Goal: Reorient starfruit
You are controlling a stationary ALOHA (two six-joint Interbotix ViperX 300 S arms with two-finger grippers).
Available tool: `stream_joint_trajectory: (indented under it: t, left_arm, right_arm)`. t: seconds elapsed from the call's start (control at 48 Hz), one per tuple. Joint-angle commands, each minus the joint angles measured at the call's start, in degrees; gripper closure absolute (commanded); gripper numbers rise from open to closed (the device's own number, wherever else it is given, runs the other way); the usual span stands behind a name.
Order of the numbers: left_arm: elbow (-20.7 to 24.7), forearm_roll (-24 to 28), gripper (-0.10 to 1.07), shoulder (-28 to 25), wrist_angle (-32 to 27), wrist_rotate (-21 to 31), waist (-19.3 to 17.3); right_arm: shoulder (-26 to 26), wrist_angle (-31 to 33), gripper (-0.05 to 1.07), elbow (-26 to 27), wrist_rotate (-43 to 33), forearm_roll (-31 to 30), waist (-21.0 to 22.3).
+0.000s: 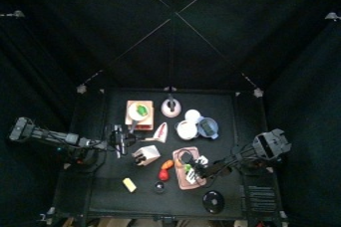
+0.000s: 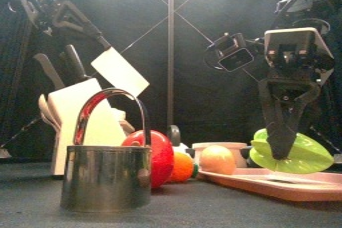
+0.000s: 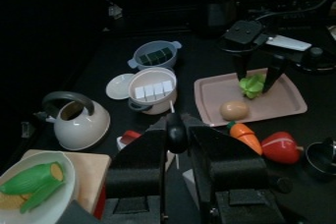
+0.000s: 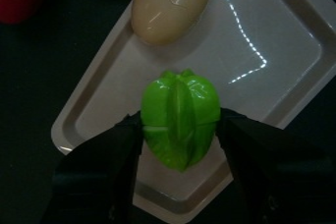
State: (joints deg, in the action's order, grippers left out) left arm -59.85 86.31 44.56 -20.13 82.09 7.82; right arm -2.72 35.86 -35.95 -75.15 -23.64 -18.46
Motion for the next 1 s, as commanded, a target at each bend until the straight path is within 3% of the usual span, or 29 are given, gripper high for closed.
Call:
stream_joint_trajectory:
  t: [0.0,0.208,0.396,0.812,0.979]
  left_arm:
    - [1.14,0.00,0.49,-0.09,0.00,0.09,-0.09]
    - [0.88,-0.62,0.49,-0.09,0.00,0.00,-0.09]
    - [0.70,-0.62,0.49,-0.09,0.00,0.00,-0.09]
    - [0.70,-0.62,0.49,-0.09,0.00,0.00,-0.09]
    - [0.70,-0.62,0.49,-0.09,0.00,0.00,-0.09]
  right_arm:
    - [1.05,-0.26,0.32,1.41,-0.18,-0.35,0.26]
    - [1.58,-0.26,0.32,2.81,-0.44,0.00,1.23]
    - [3.08,0.18,0.32,3.25,-6.42,-0.62,3.08]
    - [6.33,4.66,0.32,0.70,-34.10,-10.37,2.81]
    - [6.15,5.54,0.32,-0.26,-46.58,-12.83,0.26]
